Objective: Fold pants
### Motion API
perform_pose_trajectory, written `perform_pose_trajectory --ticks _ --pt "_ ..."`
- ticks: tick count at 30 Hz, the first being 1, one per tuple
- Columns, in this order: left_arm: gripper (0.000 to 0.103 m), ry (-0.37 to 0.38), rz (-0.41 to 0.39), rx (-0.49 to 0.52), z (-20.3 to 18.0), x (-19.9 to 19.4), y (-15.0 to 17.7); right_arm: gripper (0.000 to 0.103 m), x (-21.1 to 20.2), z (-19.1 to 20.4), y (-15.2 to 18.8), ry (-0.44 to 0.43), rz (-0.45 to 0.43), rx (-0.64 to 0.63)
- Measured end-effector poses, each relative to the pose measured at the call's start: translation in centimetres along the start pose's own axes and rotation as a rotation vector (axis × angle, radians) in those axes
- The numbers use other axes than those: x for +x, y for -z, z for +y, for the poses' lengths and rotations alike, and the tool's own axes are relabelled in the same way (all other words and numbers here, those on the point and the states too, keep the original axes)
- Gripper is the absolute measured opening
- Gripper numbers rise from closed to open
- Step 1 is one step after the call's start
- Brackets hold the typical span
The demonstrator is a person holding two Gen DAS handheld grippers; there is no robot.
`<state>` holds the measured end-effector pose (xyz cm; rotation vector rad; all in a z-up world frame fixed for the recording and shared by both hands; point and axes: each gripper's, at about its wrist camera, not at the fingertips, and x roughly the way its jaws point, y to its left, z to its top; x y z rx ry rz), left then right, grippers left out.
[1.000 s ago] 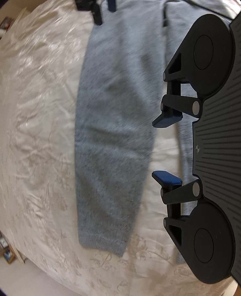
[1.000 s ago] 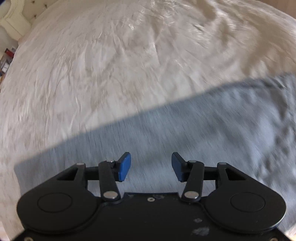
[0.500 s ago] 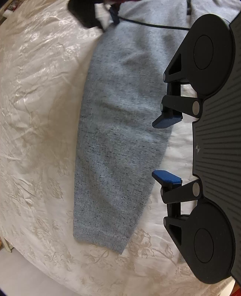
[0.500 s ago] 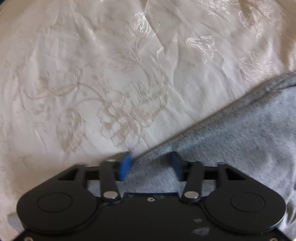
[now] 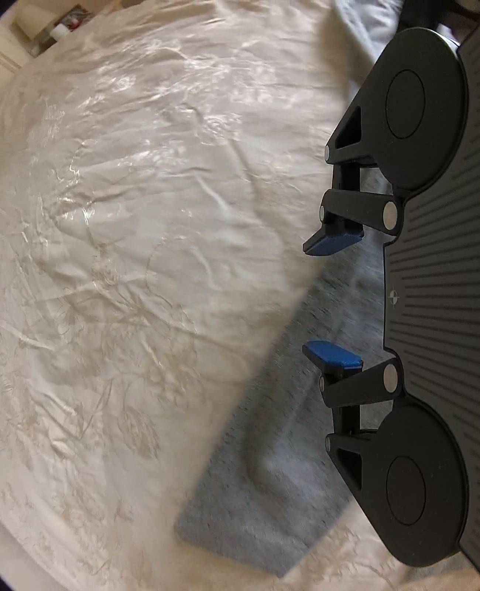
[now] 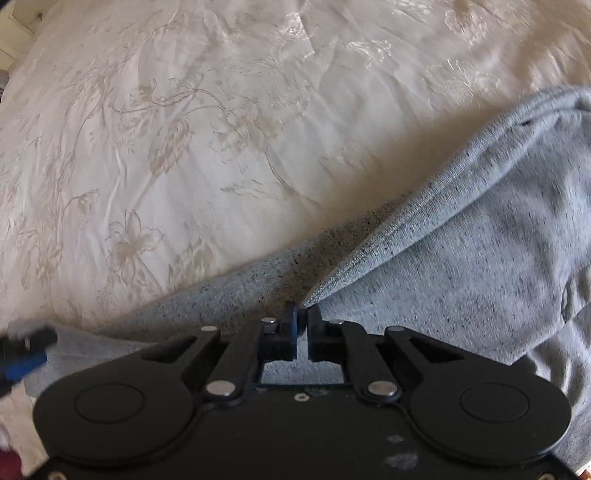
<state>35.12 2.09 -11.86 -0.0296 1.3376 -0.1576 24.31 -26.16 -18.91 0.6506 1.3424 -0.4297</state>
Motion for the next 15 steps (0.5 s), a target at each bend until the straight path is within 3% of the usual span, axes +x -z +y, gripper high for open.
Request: perform_pose_trajectory --ticks 11,15 --pt "0.050 -0.005 0.124 -0.003 -1.0 3.3 -0.6 0.006 0.5 0.1 -1.2 -0.031 -0.011 0.003" --pt "0.050 0.027 0.148 -0.005 -2.1 3.9 -0.3 0.006 0.7 0.4 -1.5 -0.033 -0.005 0.002"
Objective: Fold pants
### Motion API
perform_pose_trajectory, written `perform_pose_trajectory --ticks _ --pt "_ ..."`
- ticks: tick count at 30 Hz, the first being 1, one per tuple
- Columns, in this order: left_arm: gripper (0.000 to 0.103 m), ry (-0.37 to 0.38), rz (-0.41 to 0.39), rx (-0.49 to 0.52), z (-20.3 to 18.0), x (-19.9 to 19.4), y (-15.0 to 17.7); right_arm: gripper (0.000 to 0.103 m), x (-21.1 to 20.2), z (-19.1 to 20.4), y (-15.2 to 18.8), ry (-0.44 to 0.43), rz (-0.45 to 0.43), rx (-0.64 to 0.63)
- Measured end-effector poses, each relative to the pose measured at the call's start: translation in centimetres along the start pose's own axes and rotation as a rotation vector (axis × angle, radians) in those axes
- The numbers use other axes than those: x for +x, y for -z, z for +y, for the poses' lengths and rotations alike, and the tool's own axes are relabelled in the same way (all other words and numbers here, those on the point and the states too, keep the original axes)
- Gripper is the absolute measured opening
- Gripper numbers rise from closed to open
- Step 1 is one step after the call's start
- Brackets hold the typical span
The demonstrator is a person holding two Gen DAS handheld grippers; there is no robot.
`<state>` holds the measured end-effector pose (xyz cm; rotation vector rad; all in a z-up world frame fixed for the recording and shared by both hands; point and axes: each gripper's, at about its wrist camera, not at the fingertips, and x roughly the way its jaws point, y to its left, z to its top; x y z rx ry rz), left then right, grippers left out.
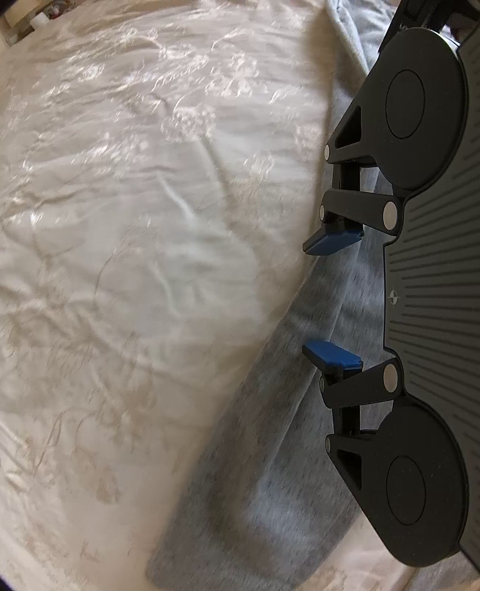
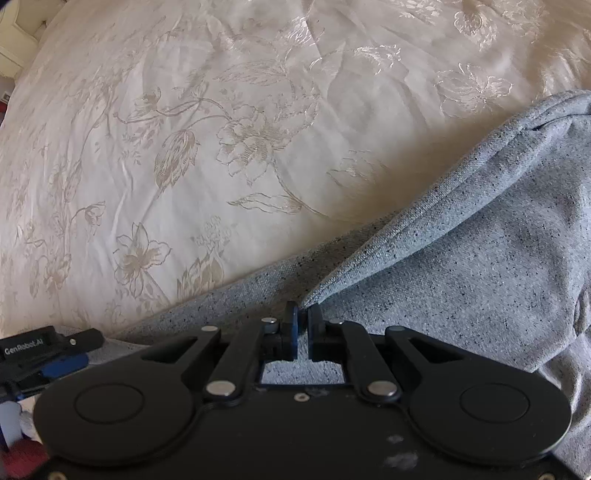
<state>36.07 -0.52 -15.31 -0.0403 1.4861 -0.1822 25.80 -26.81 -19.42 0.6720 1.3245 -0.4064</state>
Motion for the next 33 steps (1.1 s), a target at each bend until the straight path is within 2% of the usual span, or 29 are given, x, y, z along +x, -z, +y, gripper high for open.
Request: perform_pose_trajectory --ticks 3,7,11,12,14,17,24,29,33 --pt "0.051 0.022 0.016 0.006 -1.0 0.5 0.0 0.006 0.2 -0.1 -0.2 -0.007 0.003 0.004" --pt "0.060 0.040 0.033 -0.003 -1.9 1.4 0.2 0.006 0.2 -0.3 -0.2 -0.017 0.004 0.009" --pt "0.060 0.024 0.060 -0.003 -2.6 2.5 0.2 0.006 -0.3 -0.4 0.0 -0.030 0.001 0.010" --pt "0.056 0.004 0.063 0.003 -2.7 2.9 0.2 0.007 -0.5 -0.5 0.1 -0.035 -0.003 0.010" --pt "0.014 -0.024 0.063 0.019 -2.9 3.1 0.2 0.007 -0.9 -0.7 0.3 -0.048 -0.013 0.011" --pt "0.007 0.011 0.024 0.019 -2.5 1.7 0.9 0.007 -2.0 -0.9 0.6 -0.066 -0.036 0.005" --pt "0.006 0.028 -0.103 0.114 -3.0 -4.5 6.2 0.007 -5.6 -1.6 3.7 -0.073 -0.075 -0.052" --pt "0.006 0.045 -0.104 0.110 -2.2 -6.8 11.3 0.007 -8.2 -3.4 8.0 -0.066 -0.074 -0.070" --pt "0.006 0.015 -0.082 0.136 -1.6 -7.3 15.9 0.007 -9.6 -4.9 12.1 -0.065 -0.051 -0.080"
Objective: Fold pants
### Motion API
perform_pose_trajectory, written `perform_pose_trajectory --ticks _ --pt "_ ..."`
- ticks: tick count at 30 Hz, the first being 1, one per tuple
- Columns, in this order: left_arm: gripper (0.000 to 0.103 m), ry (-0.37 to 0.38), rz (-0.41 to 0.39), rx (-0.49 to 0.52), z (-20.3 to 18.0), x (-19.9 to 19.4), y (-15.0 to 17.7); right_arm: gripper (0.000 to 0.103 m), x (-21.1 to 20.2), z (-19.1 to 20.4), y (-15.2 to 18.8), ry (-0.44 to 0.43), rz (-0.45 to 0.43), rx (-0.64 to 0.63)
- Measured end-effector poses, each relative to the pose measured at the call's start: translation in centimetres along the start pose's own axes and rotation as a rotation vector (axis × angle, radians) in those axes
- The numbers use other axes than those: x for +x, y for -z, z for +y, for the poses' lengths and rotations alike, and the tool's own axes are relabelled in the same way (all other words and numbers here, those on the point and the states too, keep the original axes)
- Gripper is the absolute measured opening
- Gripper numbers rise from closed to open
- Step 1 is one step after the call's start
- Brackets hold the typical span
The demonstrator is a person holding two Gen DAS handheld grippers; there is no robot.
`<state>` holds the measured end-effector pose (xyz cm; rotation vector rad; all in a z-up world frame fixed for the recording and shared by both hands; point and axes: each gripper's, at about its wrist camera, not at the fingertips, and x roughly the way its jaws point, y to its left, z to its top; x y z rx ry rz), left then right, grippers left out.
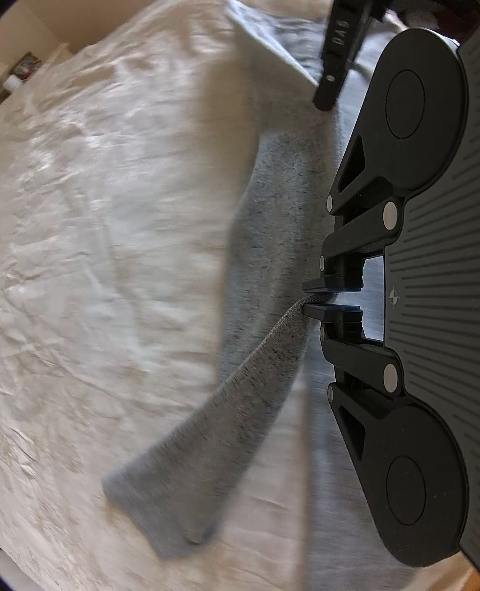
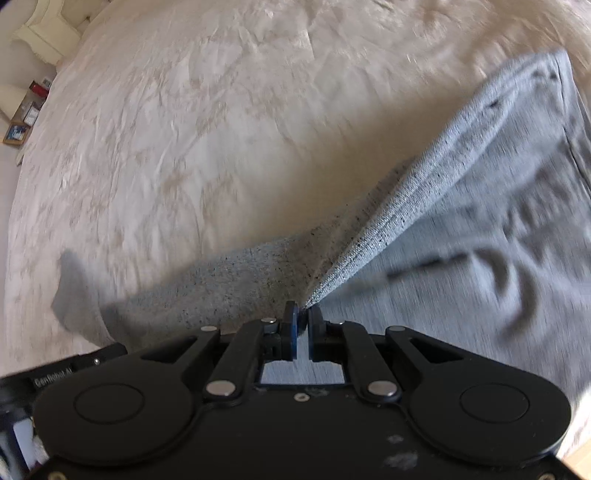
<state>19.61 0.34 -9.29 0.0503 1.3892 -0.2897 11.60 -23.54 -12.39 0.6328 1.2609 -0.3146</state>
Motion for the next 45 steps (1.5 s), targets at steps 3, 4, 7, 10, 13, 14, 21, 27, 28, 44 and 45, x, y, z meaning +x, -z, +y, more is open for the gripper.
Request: perform_pose_trajectory --ticks 3,4,7,10,13,14,21,27,28,44,45 --pt "0.006 -0.016 0.041 0.007 0.2 0.6 2.6 0.007 -0.1 -0.8 2.9 0.012 0.029 -0.019" --pt "0.006 -0.024 0.057 0.008 0.3 1.0 3.3 0.007 0.2 -1.2 3.8 0.017 0.044 -0.019" --pt "0.006 -0.051 0.079 0.014 0.3 2.2 4.6 0.016 0.6 -2.5 5.3 0.017 0.066 -0.007" --pt "0.001 -0.071 0.079 0.011 0.2 3.0 4.6 0.048 -0.7 -4.1 5.2 0.026 0.008 0.031" --pt "0.001 -0.083 0.068 0.008 -0.1 3.3 4.4 0.074 -3.0 -6.8 3.8 0.055 -0.111 0.103" --pt "0.001 -0.085 0.061 0.008 -0.2 3.3 4.2 0.074 -3.7 -7.7 3.2 0.068 -0.142 0.129" --pt "0.001 -0.097 0.035 -0.001 -1.0 3.1 5.3 0.091 -5.2 -12.9 -4.1 0.231 -0.296 0.242" --pt "0.001 -0.116 0.026 -0.019 -1.5 3.3 5.6 0.046 -2.7 -14.4 -8.5 0.338 -0.227 0.247" --pt "0.001 -0.118 0.023 -0.022 -1.6 3.2 5.6 0.026 -2.5 -14.2 -8.8 0.344 -0.206 0.234" --pt "0.002 -0.171 -0.010 -0.058 -0.1 0.1 9.4 0.014 -2.8 -23.9 5.5 0.283 0.004 0.328" --pt "0.002 -0.181 -0.008 -0.062 0.4 -0.2 9.7 0.018 -2.3 -24.2 5.8 0.294 0.023 0.327"
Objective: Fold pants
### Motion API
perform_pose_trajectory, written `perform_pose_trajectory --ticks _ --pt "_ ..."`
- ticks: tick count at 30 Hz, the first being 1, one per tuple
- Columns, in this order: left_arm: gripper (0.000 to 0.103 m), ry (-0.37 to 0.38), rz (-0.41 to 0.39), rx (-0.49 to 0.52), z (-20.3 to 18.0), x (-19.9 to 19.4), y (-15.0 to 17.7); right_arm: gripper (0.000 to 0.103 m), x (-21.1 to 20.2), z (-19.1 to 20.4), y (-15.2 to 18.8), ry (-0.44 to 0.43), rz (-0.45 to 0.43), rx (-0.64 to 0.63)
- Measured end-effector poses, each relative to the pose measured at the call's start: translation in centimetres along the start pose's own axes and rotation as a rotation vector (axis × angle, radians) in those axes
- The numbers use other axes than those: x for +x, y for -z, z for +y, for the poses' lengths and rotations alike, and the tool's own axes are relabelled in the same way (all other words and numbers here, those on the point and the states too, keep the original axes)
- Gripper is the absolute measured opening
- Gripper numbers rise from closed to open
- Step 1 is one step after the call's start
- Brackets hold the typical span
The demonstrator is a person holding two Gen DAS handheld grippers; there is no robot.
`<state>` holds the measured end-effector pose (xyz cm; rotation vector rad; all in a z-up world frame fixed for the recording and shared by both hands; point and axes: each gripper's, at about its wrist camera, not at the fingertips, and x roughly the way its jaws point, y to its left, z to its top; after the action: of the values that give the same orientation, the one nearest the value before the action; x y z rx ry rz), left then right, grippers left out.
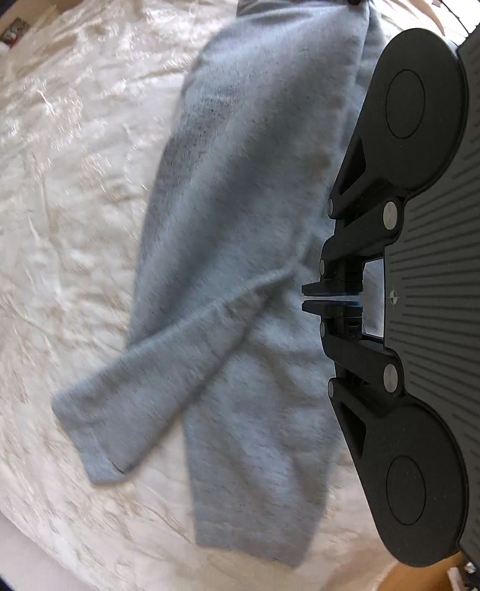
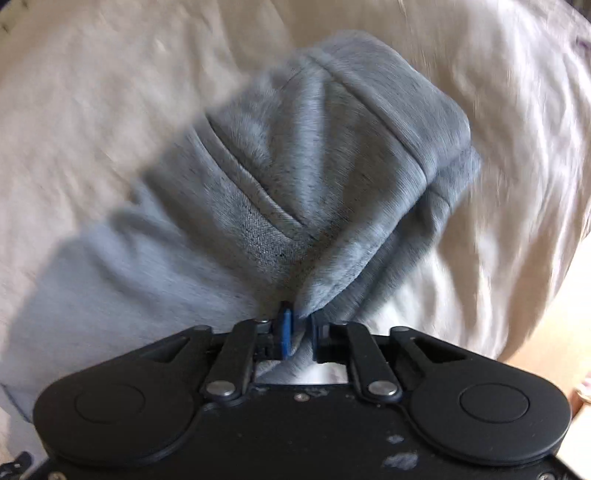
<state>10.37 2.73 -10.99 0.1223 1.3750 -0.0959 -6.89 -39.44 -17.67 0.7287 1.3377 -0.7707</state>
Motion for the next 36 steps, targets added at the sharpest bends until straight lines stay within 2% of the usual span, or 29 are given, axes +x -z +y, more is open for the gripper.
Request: perform_pose_trajectory --ticks 1,2,3,4,8,12,16,20,22,26,28,33,36 --pt "0.003 -0.015 0.001 -0.007 0.4 -0.1 0.3 0.020 -0.1 0.0 0.2 0.003 -0.002 -0.008" --pt "0.003 -0.030 0.001 -0.017 0.9 -0.3 0.7 0.031 -0.6 0.2 0.3 0.000 -0.012 -0.023" --pt "0.003 -0.041 0.001 -0.030 1.5 -0.4 1.0 0.050 -1.4 0.6 0.4 -0.005 -0.023 -0.051" --pt "0.003 -0.051 0.003 -0.046 2.2 -0.5 1.2 0.055 -2.2 1.0 0.6 -0.015 -0.038 -0.077" --pt "0.003 -0.096 0.005 -0.117 5.8 -0.5 1.9 0.053 -6.1 3.7 1.7 -0.075 -0.124 -0.209" --pt "0.003 -0.131 0.004 -0.169 9.6 0.0 1.4 0.053 -9.3 8.4 3.1 -0.261 -0.171 -0.319" --pt "0.003 -0.146 0.007 -0.195 13.6 0.8 0.6 0.053 -10.8 15.3 5.9 -0.399 -0.221 -0.471" --pt "0.004 -0.140 0.028 -0.195 18.1 2.1 -0.6 0.060 -11.4 23.1 10.3 -0.528 -0.336 -0.640" --pt "0.004 -0.135 0.032 -0.186 19.8 2.5 -1.0 0.060 -10.8 27.6 12.3 -0.524 -0.345 -0.722" --pt "0.004 -0.116 0.049 -0.166 23.0 3.9 -1.7 0.056 -8.4 35.8 14.3 -0.542 -0.256 -0.826" --pt "0.004 -0.107 0.054 -0.157 24.4 4.5 -2.1 0.056 -7.5 39.5 15.7 -0.560 -0.240 -0.850" --pt "0.004 -0.083 0.068 -0.141 27.3 6.0 -2.9 0.056 -3.6 48.3 17.2 -0.530 -0.228 -0.924" --pt "0.004 -0.072 0.073 -0.135 28.8 6.8 -3.3 0.056 -0.5 52.1 17.5 -0.475 -0.210 -0.972"
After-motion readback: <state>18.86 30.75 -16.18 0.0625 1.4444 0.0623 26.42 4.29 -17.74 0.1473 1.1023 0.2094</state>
